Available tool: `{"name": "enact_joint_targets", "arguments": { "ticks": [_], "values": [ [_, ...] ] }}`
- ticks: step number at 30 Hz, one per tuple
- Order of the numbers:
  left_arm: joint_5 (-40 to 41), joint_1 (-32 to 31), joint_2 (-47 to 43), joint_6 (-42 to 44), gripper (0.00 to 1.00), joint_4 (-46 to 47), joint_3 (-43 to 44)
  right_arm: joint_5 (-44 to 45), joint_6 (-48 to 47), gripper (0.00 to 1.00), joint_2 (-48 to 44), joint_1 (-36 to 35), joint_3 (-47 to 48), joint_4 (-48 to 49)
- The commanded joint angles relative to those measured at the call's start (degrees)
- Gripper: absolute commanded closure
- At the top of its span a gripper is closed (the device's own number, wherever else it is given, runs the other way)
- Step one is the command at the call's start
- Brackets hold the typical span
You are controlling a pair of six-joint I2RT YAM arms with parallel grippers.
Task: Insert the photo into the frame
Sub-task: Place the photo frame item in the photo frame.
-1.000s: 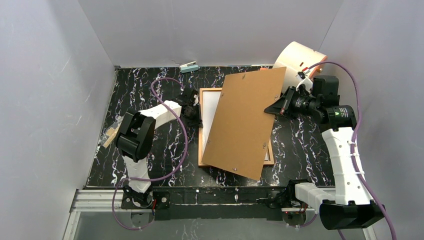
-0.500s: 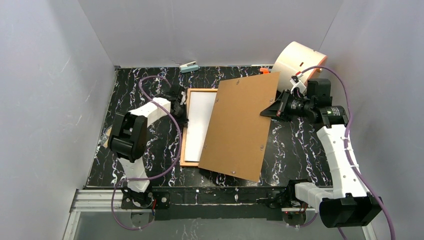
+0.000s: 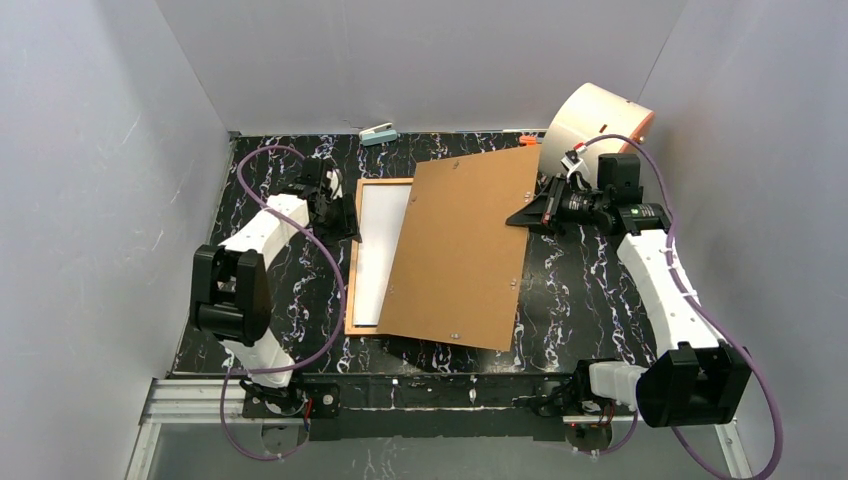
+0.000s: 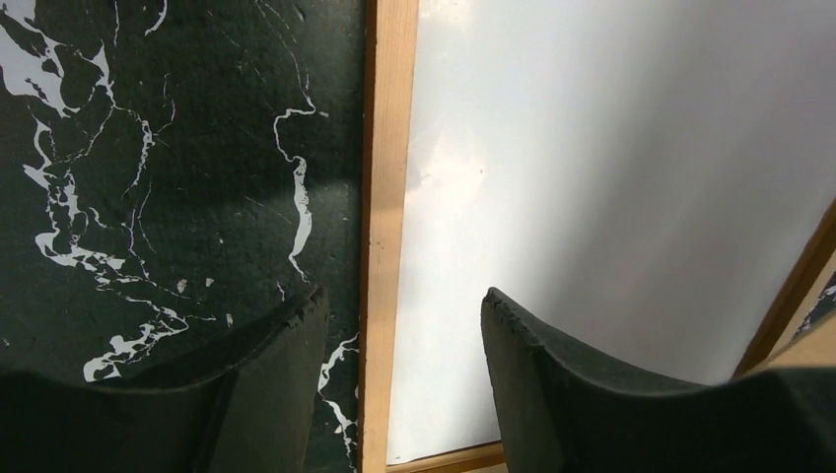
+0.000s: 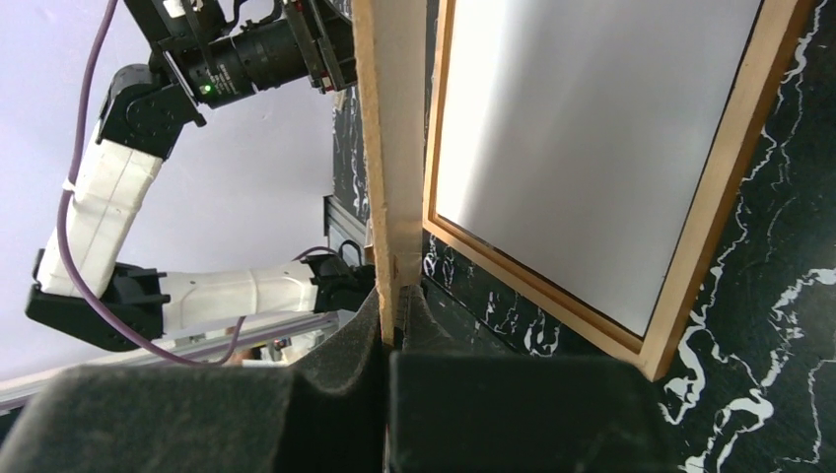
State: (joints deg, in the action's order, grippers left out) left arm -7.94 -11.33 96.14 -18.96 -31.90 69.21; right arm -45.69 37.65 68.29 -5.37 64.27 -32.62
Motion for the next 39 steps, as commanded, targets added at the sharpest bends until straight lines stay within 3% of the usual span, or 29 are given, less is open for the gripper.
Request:
{"name": "enact_joint_targets", "arguments": {
  "ticks": [1, 16, 34, 39],
  "values": [
    [-1.36, 0.76, -3.28, 0.10, 0.43, -2.25, 1.80, -7.23, 4.02, 0.99, 1.67, 0.02, -0.08, 8.91],
    [-0.18, 0.97, -5.25, -5.18, 0.49, 0.94, -3.42, -9.17, 4.39, 0.99, 14.45, -4.31, 1.47, 16.12],
    [1.16, 1.01, -2.96, -2.84, 0.53, 0.06, -6.02, -7.88, 4.01, 0.99, 27.07, -7.42, 6.76, 20.97],
    [0.03, 0.96, -1.77, -3.18, 0.59, 1.11, -7.64, -9.29, 4.25, 0.99, 30.64, -7.46, 9.01, 21.50]
  ]
}}
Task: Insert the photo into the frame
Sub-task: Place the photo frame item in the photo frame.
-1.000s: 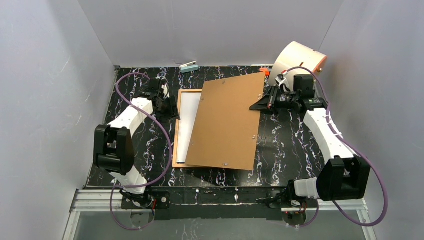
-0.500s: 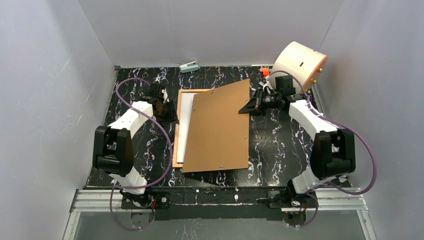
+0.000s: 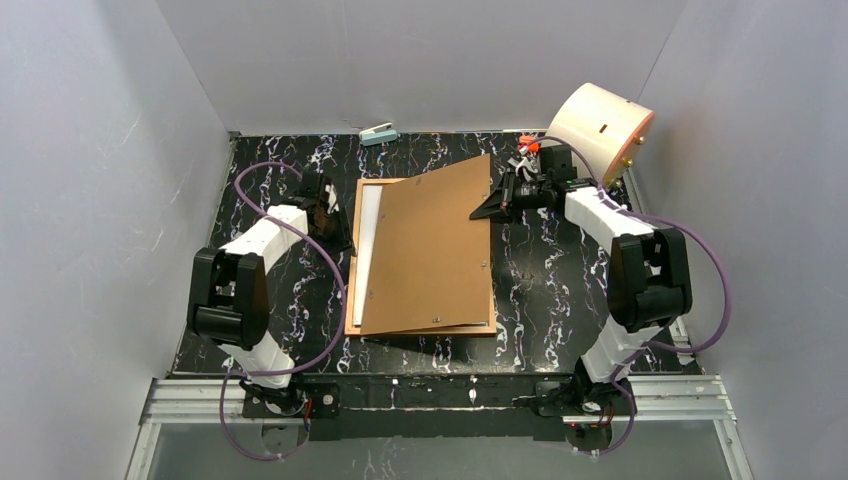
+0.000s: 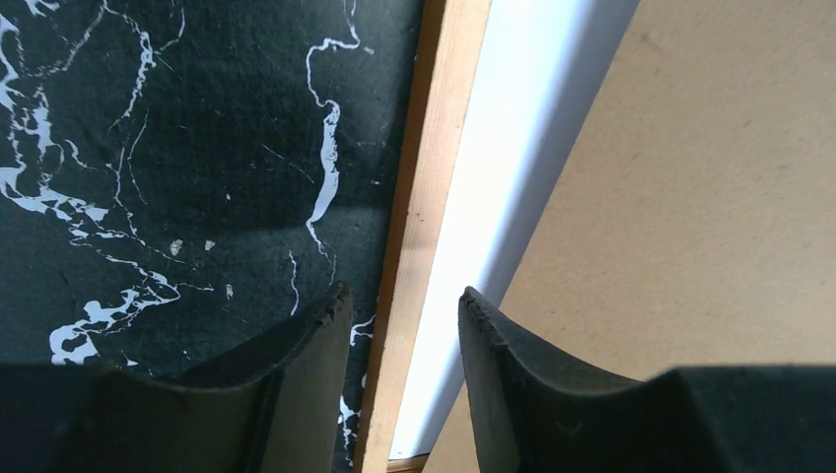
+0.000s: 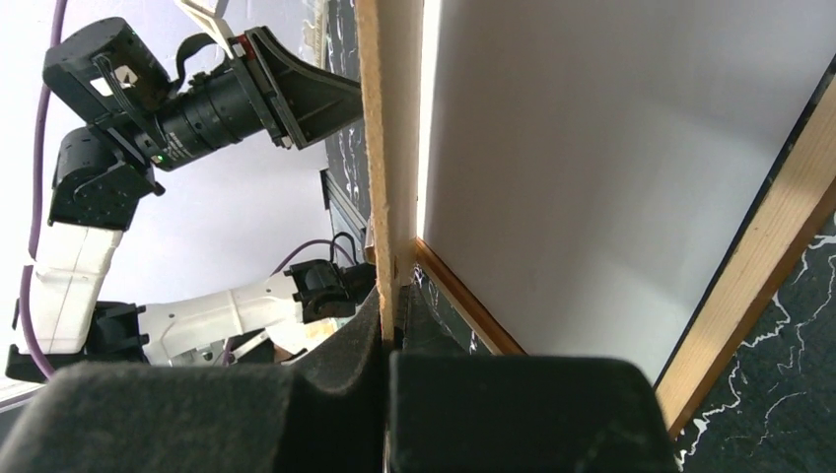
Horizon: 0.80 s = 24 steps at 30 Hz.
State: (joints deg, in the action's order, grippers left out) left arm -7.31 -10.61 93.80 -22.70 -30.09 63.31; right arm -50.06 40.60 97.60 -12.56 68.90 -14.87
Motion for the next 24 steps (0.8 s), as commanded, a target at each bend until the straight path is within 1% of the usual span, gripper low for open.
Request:
{"name": "enact_joint_targets", "arguments": {
  "ticks": [1, 6, 9, 17, 24],
  "values": [
    [-0.82, 0.24, 0.70, 0.55, 0.61, -0.51, -2.11, -5.01, 1.40, 0.99, 1.93, -0.27, 4.60, 4.00],
    [-1.46, 0.24, 1.25, 0.64, 0.70, -0.25, -2.78, -5.48, 1.41, 0.99, 5.17, -0.26, 6.08, 4.42],
    [-1.47, 0.24, 1.17, 0.64, 0.73, -0.23, -2.82, -5.74, 1.25, 0.99, 6.90, -0.27, 6.85, 4.72],
    [-1.65, 0.24, 1.35, 0.81, 0.78, -0.07, -3.08, -6.18, -0.53, 0.99, 10.20, -0.24, 10.18, 4.87],
    [-1.26, 0.24, -0.03, 1.44, 0.78, -1.85, -1.41, -6.30, -1.00, 0.99, 12.40, -0.25, 12.15, 5.05]
  ]
}}
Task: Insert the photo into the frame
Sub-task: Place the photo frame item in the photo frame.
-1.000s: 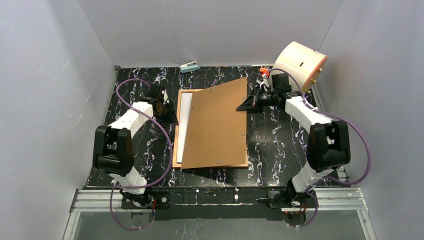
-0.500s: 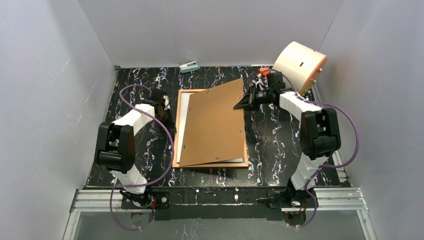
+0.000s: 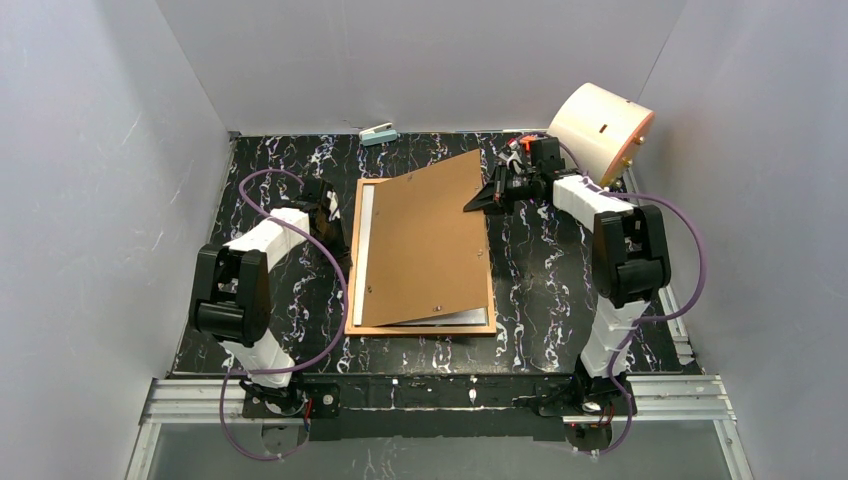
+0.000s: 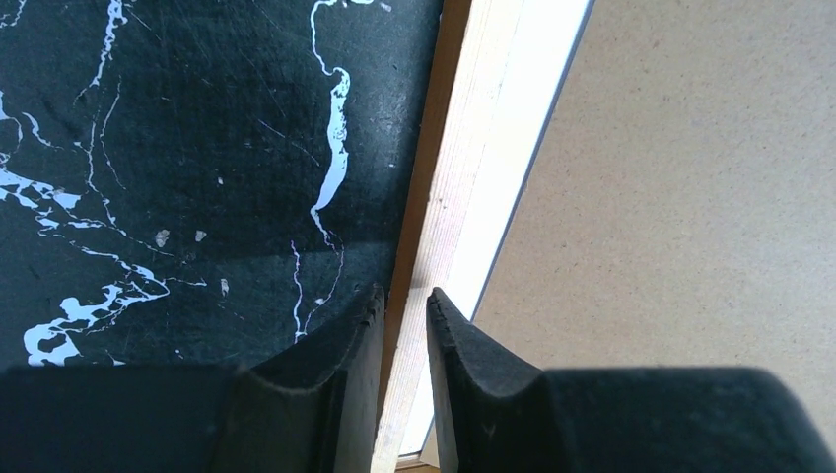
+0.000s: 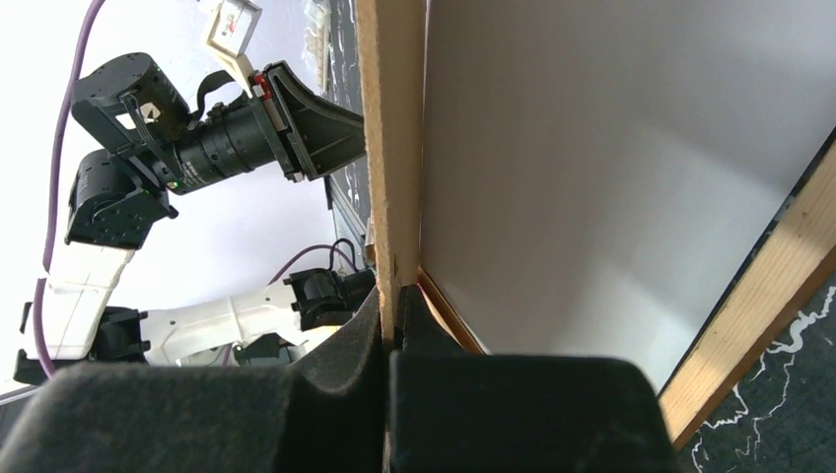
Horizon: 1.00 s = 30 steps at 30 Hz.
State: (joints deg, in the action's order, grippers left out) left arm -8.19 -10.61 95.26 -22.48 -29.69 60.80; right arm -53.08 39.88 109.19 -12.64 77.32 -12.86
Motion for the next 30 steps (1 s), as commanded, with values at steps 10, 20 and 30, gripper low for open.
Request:
{"name": "enact_joint_targets", "arguments": {
  "ticks": [10, 20, 30],
  "values": [
    [0.16, 0.31, -0.97, 1.41, 0.77, -3.47, 3.37, -5.88, -0.30, 0.99, 3.64, -1.12, 4.17, 3.34],
    [0.29, 0.26, -1.85, 1.39, 0.76, -3.76, 2.78, -6.82, 3.85, 0.89, 4.90, -1.89, 2.41, 8.92],
    [0.18, 0.24, -1.97, 1.39, 0.75, -3.66, 2.54, -6.31, 4.45, 0.65, 5.50, -1.87, 1.30, 11.01]
  ]
}}
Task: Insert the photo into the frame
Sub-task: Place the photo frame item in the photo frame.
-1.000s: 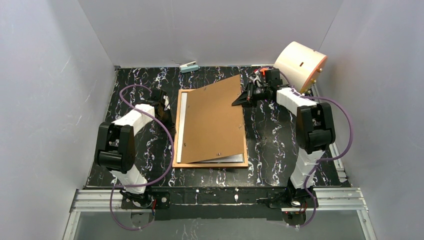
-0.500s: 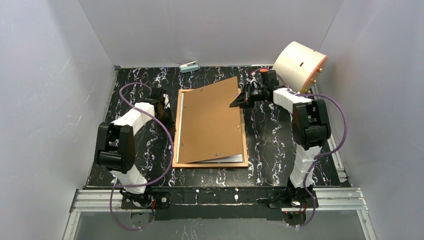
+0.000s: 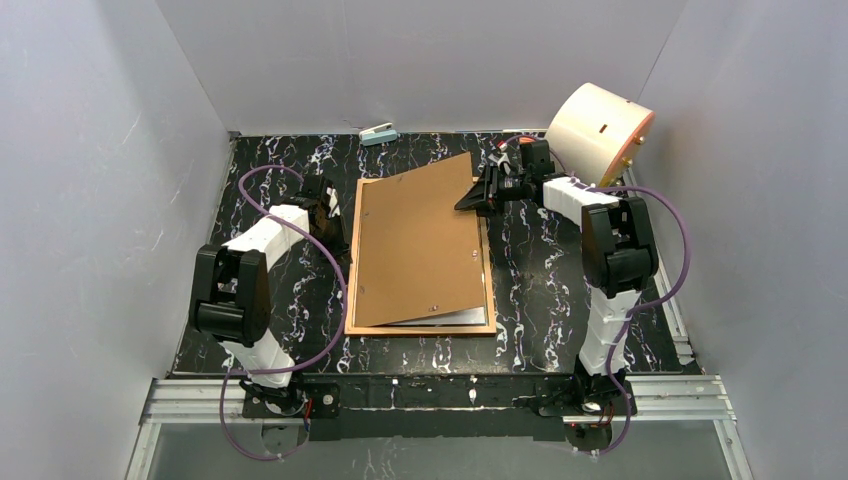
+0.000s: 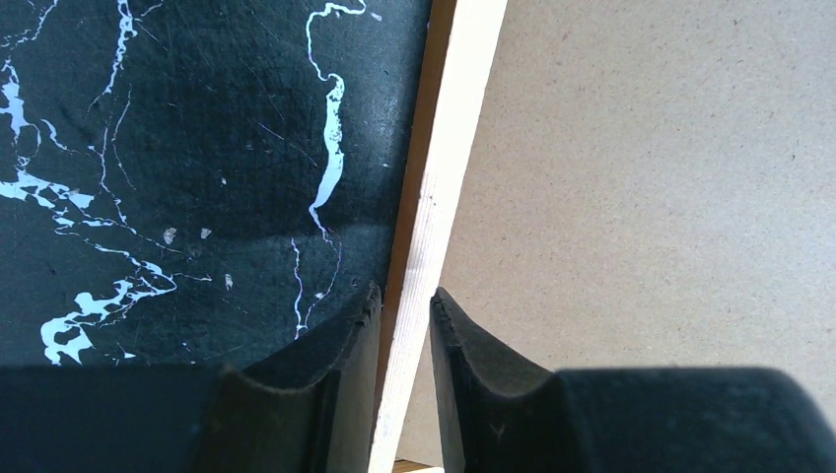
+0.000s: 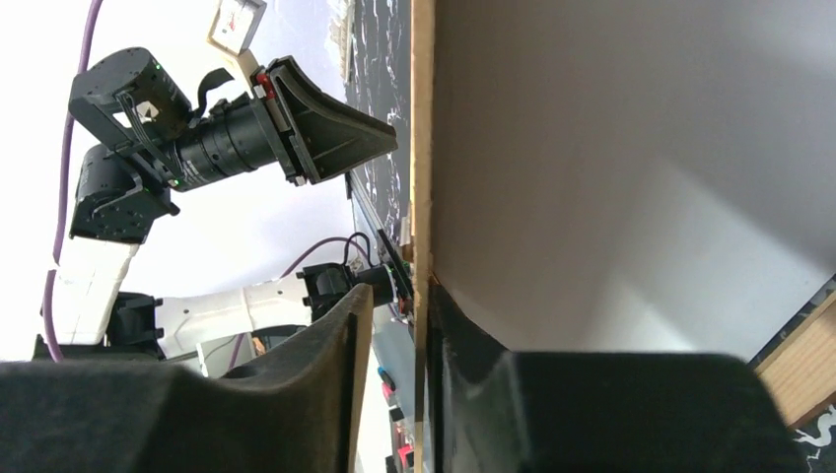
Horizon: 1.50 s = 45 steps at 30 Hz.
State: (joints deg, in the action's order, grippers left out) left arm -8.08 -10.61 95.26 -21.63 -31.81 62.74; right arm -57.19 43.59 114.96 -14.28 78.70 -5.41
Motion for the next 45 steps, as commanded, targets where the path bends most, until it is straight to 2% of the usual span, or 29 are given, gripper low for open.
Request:
{"name": "enact_joint_targets", "arguments": {
  "ticks": [1, 7, 13, 21, 41, 43, 45],
  "values": [
    [0.11, 0.31, -2.01, 0.60, 0.75, -1.51, 0.58, -1.56, 0.52, 0.61, -0.51, -0.29, -0.35, 3.56],
    [0.47, 0.24, -2.01, 0.80, 0.73, -1.42, 0.32, 3.64, -2.69, 0.44, -3.66, -0.39, -2.03, 2.71],
    [0.52, 0.24, -2.00, 0.71, 0.72, -0.95, -0.40, 8.53, -7.55, 0.35, -4.58, -0.71, -3.01, -3.88],
    [0.36, 0.26, -2.17, 0.63, 0.71, -0.47, -0.78, 12.75, -10.30, 0.33, -6.98, -2.13, -6.73, -6.96],
    [0.08, 0.25, -2.36, 0.70, 0.70, 0.30, -1.54, 21.78, -15.19, 0.31, -1.08, -6.15, 3.36, -16.38],
    [0.17, 0.25, -2.41, 0.79, 0.69, 0.30, -1.58, 23.69, -15.94, 0.27, -1.18, -6.58, 4.21, -18.32],
    [0.17, 0.30, -2.36, 0.80, 0.69, 0.40, -1.60, 24.77, -16.26, 0.17, -1.58, -6.73, 4.80, -19.27]
  ]
}}
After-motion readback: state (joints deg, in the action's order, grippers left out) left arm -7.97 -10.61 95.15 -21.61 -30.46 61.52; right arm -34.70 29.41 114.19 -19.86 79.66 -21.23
